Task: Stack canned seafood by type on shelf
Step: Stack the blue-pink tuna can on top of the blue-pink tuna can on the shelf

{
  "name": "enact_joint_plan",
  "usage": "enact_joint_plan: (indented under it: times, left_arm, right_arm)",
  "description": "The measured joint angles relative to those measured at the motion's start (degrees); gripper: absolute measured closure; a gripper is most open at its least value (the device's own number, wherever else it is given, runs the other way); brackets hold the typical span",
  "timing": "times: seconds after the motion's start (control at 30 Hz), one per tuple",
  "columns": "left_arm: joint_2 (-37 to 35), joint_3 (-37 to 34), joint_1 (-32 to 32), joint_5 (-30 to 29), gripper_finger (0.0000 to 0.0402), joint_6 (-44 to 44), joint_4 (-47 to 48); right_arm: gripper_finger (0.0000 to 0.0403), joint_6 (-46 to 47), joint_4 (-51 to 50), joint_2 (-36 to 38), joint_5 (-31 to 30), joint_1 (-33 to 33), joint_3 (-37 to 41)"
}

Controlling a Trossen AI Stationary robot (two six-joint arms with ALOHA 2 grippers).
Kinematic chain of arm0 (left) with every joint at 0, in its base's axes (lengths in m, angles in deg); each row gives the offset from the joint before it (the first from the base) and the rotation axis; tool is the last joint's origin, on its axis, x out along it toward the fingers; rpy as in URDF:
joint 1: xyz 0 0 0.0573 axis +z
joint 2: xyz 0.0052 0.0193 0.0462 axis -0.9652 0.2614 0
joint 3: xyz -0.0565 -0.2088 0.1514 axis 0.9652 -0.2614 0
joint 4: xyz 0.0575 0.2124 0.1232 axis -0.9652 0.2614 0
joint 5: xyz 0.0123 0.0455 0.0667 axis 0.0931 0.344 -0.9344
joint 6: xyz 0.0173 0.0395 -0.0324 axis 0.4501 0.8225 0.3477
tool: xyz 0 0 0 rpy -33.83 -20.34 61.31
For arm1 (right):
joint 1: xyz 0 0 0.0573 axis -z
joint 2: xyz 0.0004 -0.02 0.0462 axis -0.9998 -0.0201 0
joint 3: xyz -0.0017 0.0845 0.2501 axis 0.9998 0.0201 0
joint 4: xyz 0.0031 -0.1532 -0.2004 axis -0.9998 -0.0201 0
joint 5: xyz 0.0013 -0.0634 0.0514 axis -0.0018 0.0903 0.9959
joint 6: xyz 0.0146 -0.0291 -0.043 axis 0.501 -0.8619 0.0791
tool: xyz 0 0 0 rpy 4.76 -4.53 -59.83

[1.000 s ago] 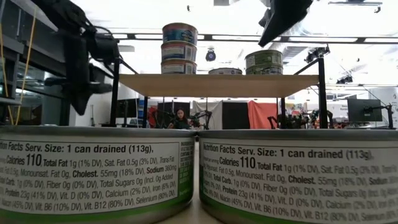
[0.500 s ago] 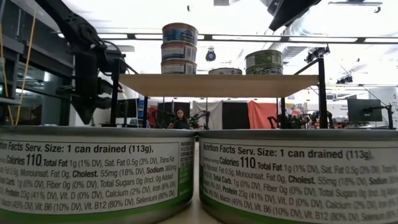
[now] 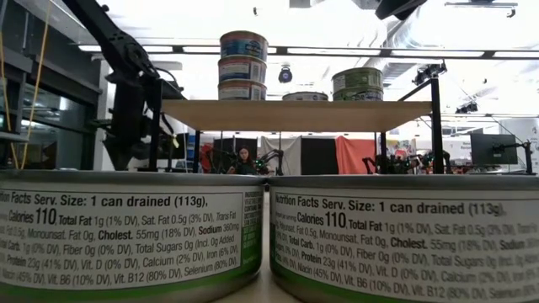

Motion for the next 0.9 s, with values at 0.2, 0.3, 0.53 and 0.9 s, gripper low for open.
enact_joint_plan:
  times: [0.2, 0.3, 0.53, 0.9]
  left_arm:
    - [-1.5, -0.1, -4.1, 3.1, 0.0401, 10.6, -6.6]
    - [-2.1, -0.2, -5.7, 7.9, 0.0401, 16.9, -8.5]
    - [-2.1, -0.2, -9.6, 15.3, 0.0401, 24.6, -7.2]
    - [-4.5, -0.3, -13.6, 22.8, 0.0401, 31.3, 4.6]
  right_arm:
    - [0.0403, 0.5, 0.0, 0.0, -0.5, -0.9, 0.0]
    - [0.0403, 0.5, 0.0, 0.0, -0.5, -0.9, 0.0]
    - [0.0403, 2.0, 0.0, 0.0, -0.5, -0.9, 0.0]
    - [0.0403, 2.9, 0.0, 0.0, -0.5, -1.2, 0.0]
